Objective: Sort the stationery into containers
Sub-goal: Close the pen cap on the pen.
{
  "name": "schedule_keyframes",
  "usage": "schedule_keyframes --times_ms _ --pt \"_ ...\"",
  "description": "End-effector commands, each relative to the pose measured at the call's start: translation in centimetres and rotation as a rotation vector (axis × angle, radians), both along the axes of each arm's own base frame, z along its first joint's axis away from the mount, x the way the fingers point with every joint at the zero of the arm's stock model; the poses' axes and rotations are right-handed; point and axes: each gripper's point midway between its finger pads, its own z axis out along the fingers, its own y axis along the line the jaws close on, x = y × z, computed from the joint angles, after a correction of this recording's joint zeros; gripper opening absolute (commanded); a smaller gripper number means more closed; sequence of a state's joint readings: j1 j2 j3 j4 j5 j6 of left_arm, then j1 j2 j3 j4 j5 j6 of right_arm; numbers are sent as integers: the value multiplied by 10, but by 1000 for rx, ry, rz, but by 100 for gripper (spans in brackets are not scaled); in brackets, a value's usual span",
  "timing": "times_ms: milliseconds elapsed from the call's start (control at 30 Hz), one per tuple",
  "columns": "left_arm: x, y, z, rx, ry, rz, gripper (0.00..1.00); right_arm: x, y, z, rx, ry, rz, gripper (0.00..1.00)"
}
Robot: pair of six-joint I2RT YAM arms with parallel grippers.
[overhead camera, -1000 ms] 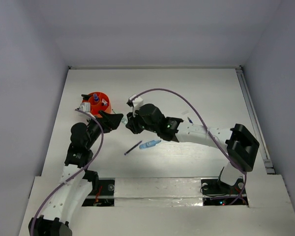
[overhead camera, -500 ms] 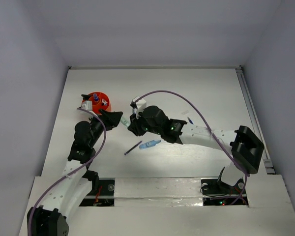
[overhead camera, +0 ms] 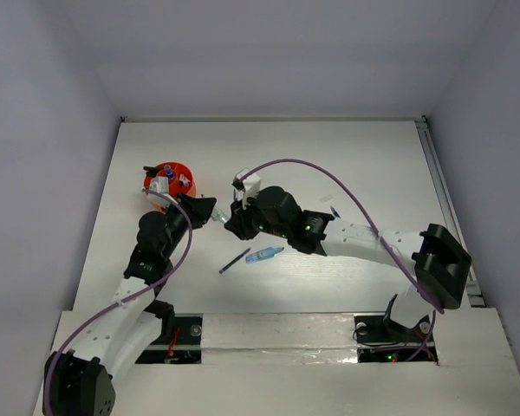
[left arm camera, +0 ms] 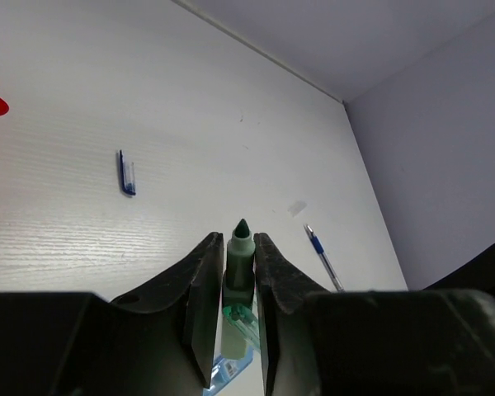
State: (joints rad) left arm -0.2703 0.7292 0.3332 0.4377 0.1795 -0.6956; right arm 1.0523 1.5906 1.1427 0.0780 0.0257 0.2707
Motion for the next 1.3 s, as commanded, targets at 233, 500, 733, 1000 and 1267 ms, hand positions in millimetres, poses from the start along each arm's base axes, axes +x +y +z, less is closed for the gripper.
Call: schedule_keyframes --times_ms 233,500,733,1000,1267 --pt "10 10 30 37 -97 71 15 -11 -12 -2 7 24 8 5" --pt "10 1 29 81 -94 38 64 -27 -19 6 -53 77 74 3" --pt "-1 0 36 91 -129 29 69 -13 -31 27 -98 77 40 2" --pt "-17 14 16 84 -119 84 67 11 -70 41 -114 142 -27 0" --pt "-33 -16 23 82 -232 -93 57 12 -89 65 -32 200 14 0"
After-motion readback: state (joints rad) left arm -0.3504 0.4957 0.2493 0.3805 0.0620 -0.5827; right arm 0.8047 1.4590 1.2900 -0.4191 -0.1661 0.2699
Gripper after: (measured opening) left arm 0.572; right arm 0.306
